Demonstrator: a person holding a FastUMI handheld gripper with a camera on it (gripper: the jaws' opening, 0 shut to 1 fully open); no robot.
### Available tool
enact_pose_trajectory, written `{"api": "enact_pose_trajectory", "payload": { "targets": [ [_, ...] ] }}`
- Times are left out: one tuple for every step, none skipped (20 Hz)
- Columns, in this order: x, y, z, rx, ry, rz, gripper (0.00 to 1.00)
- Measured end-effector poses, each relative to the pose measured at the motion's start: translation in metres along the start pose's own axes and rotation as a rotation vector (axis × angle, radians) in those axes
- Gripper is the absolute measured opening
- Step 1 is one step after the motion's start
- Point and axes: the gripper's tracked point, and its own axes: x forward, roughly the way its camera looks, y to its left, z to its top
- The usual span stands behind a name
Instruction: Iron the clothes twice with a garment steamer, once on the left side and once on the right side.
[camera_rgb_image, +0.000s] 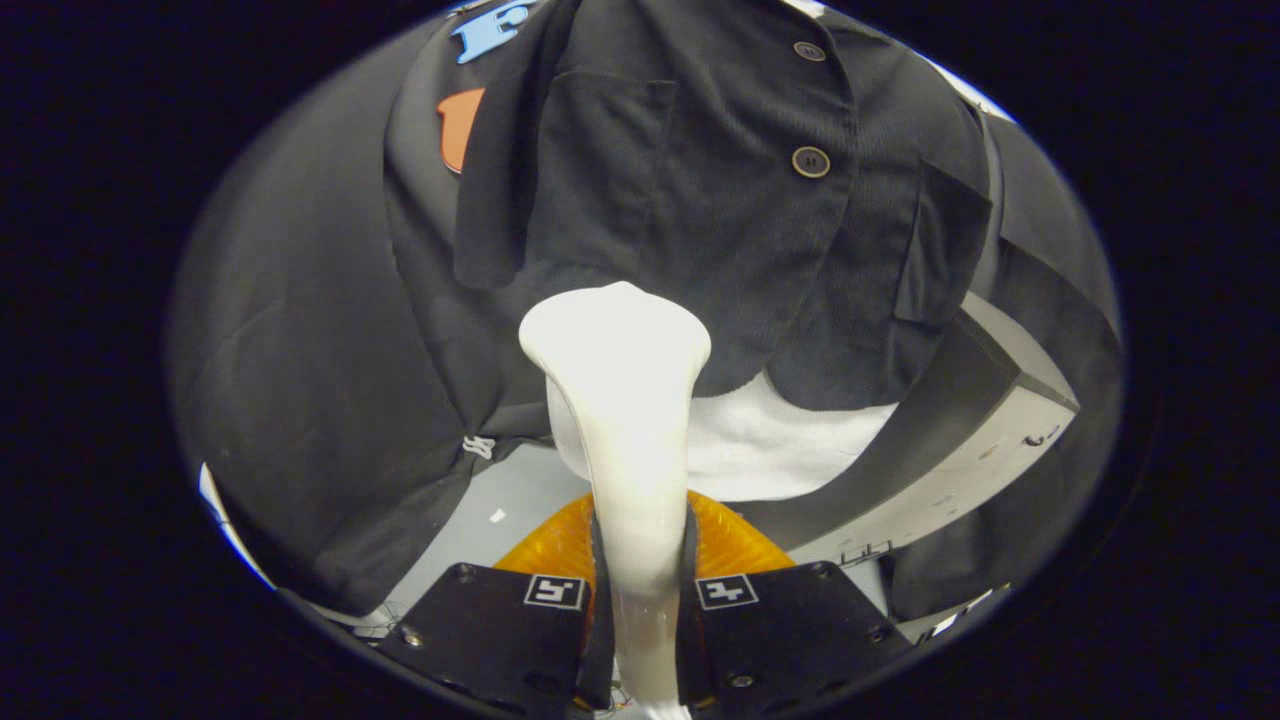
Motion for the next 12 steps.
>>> {"api": "enact_pose_trajectory", "payload": {
  "targets": [
    [0.0, 0.0, 0.001, 0.002, -0.002, 0.005, 0.27],
    [0.001, 0.001, 0.0, 0.006, 0.001, 0.009, 0.27],
    [0.0, 0.001, 0.0, 0.011, 0.004, 0.015, 0.27],
    [-0.002, 0.002, -0.001, 0.016, 0.006, 0.021, 0.27],
    [-0.006, 0.001, 0.001, 0.017, 0.001, 0.026, 0.27],
    [-0.009, -0.001, 0.005, 0.015, -0.013, 0.029, 0.27],
    [-0.014, -0.003, 0.008, 0.004, -0.032, 0.04, 0.27],
    [-0.024, -0.01, 0.008, -0.001, -0.048, 0.051, 0.27],
    [-0.035, -0.018, 0.006, 0.003, -0.06, 0.06, 0.27],
    [-0.05, -0.028, 0.005, 0.01, -0.078, 0.077, 0.27],
    [-0.061, -0.036, 0.007, 0.006, -0.099, 0.088, 0.27],
    [-0.073, -0.052, 0.011, 0.002, -0.129, 0.101, 0.27]
  ]
}}
